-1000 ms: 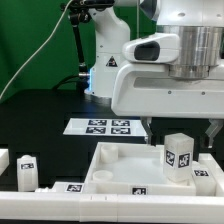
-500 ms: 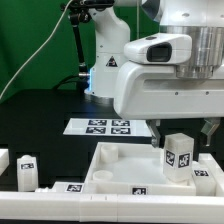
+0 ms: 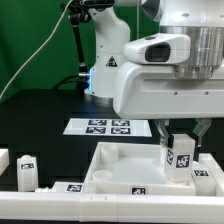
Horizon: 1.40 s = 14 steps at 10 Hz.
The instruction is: Assemble one leg
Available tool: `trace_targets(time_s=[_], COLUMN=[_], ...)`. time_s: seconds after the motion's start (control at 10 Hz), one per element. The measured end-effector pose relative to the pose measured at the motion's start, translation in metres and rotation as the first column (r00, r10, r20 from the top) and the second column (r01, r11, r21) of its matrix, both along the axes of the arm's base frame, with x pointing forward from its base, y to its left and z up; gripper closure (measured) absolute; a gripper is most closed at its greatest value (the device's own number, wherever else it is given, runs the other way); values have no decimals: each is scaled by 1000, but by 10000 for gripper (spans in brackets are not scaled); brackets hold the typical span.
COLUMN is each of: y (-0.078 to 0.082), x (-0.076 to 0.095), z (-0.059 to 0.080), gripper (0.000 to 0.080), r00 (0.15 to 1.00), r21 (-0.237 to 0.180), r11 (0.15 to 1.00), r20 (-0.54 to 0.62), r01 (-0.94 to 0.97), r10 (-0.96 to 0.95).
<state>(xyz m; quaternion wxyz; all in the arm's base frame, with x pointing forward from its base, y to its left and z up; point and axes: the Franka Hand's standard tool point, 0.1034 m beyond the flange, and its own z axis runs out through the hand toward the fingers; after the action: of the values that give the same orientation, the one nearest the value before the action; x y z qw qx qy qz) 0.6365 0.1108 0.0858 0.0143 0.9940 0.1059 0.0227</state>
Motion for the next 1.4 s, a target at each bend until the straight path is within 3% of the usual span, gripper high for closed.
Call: trace_targets(time_s=[0.2,0.4,0.7,1.0,1.1,1.3,1.4], y=[0,1,0,4,3,3,4], x=[0,-1,-1,-1,-1,-1,-1], z=[0,-1,-2,-2,-2,-2,-2], gripper=[517,517,515,515,515,515,323], r00=[989,908,662,394,374,413,416], r21=[8,25,61,58,54,54,54], r11=[989,908,660,393,373,411,414], r20=[2,3,-10,-10,-16,-17,-17], r01=[147,418,748,918,926,910,909], r10=[-147,-418,-749,-919,-927,-911,-909])
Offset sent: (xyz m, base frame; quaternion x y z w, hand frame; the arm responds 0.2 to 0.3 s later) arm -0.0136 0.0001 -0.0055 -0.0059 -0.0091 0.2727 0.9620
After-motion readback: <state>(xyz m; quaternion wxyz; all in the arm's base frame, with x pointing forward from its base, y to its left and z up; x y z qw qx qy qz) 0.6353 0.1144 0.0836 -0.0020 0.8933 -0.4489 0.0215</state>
